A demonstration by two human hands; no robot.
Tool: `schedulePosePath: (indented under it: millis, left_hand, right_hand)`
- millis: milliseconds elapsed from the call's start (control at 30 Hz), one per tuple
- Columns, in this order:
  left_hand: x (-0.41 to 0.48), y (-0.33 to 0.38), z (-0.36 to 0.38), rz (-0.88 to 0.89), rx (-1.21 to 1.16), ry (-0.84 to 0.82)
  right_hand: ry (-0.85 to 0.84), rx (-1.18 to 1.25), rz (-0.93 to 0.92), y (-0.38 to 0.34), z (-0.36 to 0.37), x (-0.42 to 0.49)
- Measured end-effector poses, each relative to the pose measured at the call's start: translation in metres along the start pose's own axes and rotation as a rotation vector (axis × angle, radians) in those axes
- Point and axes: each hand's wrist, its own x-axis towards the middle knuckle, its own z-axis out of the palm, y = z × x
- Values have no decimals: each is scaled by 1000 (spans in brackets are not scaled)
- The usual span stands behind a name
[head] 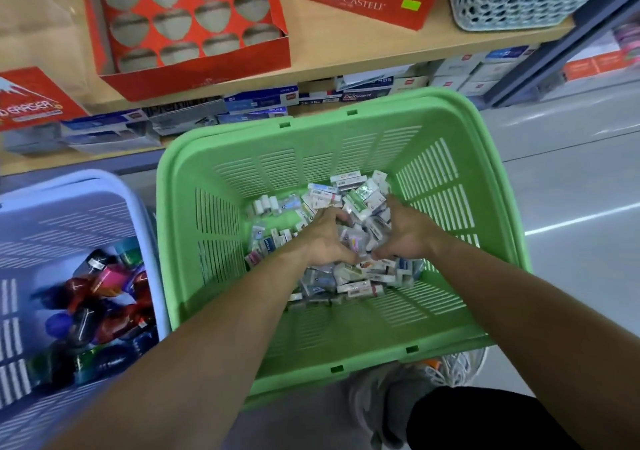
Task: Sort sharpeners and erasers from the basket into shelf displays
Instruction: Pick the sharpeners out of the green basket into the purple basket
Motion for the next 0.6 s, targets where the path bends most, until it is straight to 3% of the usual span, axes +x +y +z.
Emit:
schedulePosePath:
  millis: [200,300,467,600]
  left_hand:
    - [-13,2,-27,-70,68,-11]
    - [-26,-1,-48,-102,233,39]
    - [-45,-9,-73,-99,318,283]
    - [-55,-10,-76,-78,422,257]
  right_hand:
    - [-167,193,-48,-6,7,-1]
    - [-247,118,-114,-9,16,-8]
    - [-366,-31,-319,-33,40,-18]
    - [-304,-272,-468,-45,45,-29]
